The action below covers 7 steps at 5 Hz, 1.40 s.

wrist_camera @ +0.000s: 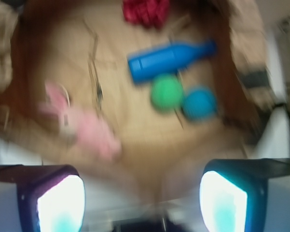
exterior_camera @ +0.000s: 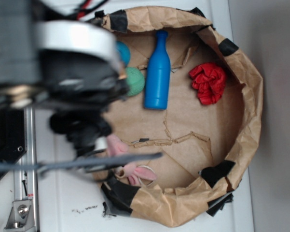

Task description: Grab the blue bottle.

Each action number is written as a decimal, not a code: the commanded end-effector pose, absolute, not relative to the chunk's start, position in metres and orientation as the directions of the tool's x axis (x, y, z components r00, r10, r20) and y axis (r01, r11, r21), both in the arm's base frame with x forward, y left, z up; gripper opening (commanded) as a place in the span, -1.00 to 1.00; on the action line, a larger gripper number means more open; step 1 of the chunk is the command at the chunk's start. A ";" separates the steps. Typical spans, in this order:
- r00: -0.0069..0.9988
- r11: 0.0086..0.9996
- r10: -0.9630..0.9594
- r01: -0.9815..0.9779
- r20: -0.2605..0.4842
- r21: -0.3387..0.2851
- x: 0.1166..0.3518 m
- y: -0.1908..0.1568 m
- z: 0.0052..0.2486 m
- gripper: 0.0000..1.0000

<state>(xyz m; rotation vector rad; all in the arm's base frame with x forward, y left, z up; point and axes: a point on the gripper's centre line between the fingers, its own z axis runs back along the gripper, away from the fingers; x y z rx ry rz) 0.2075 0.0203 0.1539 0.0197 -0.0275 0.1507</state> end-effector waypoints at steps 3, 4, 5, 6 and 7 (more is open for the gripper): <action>0.609 0.618 0.786 -0.776 0.105 -0.127 0.268 0.051 0.042 1.00; 0.679 0.690 0.724 -0.719 0.122 -0.087 0.291 0.052 0.034 1.00; 0.809 0.808 0.588 -0.588 0.018 0.016 0.300 0.049 0.038 -1.00; 0.925 0.924 0.381 -0.381 0.012 0.025 0.309 0.038 0.060 -1.00; 0.975 0.977 0.206 -0.210 0.081 0.040 0.309 0.026 0.099 -1.00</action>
